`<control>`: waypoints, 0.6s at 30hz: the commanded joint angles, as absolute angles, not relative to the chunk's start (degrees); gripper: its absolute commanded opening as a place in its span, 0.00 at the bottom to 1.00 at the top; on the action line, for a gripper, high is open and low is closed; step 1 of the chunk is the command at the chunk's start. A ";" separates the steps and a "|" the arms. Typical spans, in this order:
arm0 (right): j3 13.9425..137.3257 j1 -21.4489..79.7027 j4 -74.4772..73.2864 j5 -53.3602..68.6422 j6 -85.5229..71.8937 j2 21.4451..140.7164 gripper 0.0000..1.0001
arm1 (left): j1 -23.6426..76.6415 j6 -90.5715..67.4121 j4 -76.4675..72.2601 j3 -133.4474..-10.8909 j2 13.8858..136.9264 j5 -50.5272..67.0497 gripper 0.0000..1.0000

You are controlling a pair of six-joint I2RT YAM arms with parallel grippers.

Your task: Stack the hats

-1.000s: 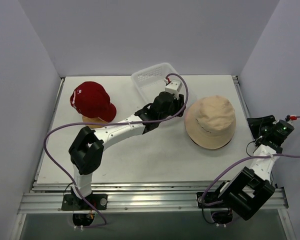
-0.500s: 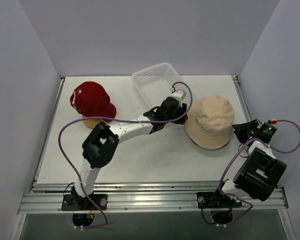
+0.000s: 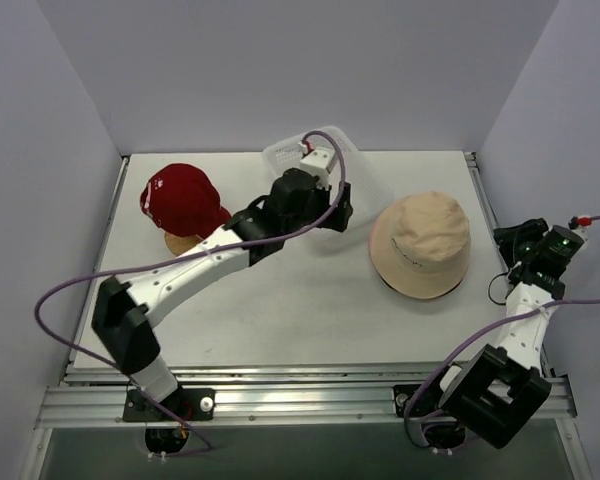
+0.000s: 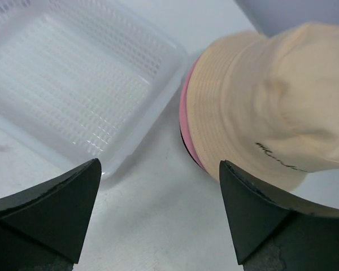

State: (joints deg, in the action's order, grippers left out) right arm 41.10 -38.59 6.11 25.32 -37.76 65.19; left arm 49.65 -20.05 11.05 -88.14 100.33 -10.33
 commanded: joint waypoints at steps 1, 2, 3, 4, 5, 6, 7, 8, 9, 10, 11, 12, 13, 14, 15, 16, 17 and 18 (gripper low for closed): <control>47.80 -38.76 -2.88 18.47 -34.81 59.95 0.37 | 49.66 -15.65 16.08 -89.21 89.05 -13.97 0.94; 50.34 -38.67 -3.68 17.76 -34.37 58.81 0.37 | 49.66 -15.30 16.78 -88.77 87.47 -13.54 0.94; 51.75 -38.24 -4.47 17.84 -34.10 58.28 0.37 | 49.75 -14.94 17.05 -87.81 86.15 -13.54 0.94; 53.07 -37.54 -4.83 18.10 -33.75 58.01 0.37 | 49.83 -14.42 17.22 -87.28 83.44 -12.93 0.94; 56.13 -36.14 -5.36 17.76 -33.14 57.66 0.38 | 50.01 -14.24 17.23 -86.58 81.93 -13.09 0.94; 57.90 -34.30 -6.67 15.58 -32.53 57.66 0.40 | 50.10 -13.89 16.70 -85.53 80.44 -13.18 0.94; 59.92 -28.36 -7.46 13.82 -31.74 57.83 0.48 | 50.27 -12.93 15.92 -82.99 77.46 -13.01 0.94; 62.03 -24.65 -8.51 11.19 -31.12 58.62 0.53 | 50.27 -12.48 14.26 -81.66 75.87 -12.66 0.94; 67.18 -20.43 -11.40 4.72 -29.90 59.32 0.57 | 50.36 -12.05 13.46 -80.35 74.54 -11.96 0.94; 69.76 -11.95 -12.47 1.61 -29.10 60.11 0.58 | 50.45 -11.87 13.10 -78.50 72.27 -11.87 0.94; 71.61 -7.86 -13.09 -1.46 -28.57 60.03 0.58 | 50.71 -11.87 13.44 -77.88 71.29 -12.21 0.94; 74.33 -4.26 -13.79 -4.45 -27.87 59.68 0.59 | 50.97 -11.95 13.88 -77.35 70.58 -12.30 0.94; 75.31 1.70 -13.89 -7.27 -27.51 58.37 0.62 | 51.24 -12.39 14.23 -76.73 68.92 -12.65 0.94; 75.93 3.93 -14.15 -7.73 -27.34 57.75 0.64 | 51.85 -12.57 14.59 -75.25 67.95 -12.74 0.94; 76.81 5.87 -15.46 -8.17 -27.33 57.05 0.71 | 52.12 -12.83 14.42 -74.28 66.98 -12.66 0.94; 77.77 7.54 -16.08 -7.39 -26.64 55.82 0.79 | 52.38 -13.35 14.15 -73.05 64.71 -11.44 0.94; 78.04 10.43 -16.78 -7.21 -26.28 55.03 0.80 | 52.90 -13.62 13.37 -70.69 63.56 -10.73 0.94; 78.13 11.59 -18.88 -7.12 -26.19 54.15 0.81 | 53.17 -14.06 13.19 -69.53 62.33 -9.85 0.94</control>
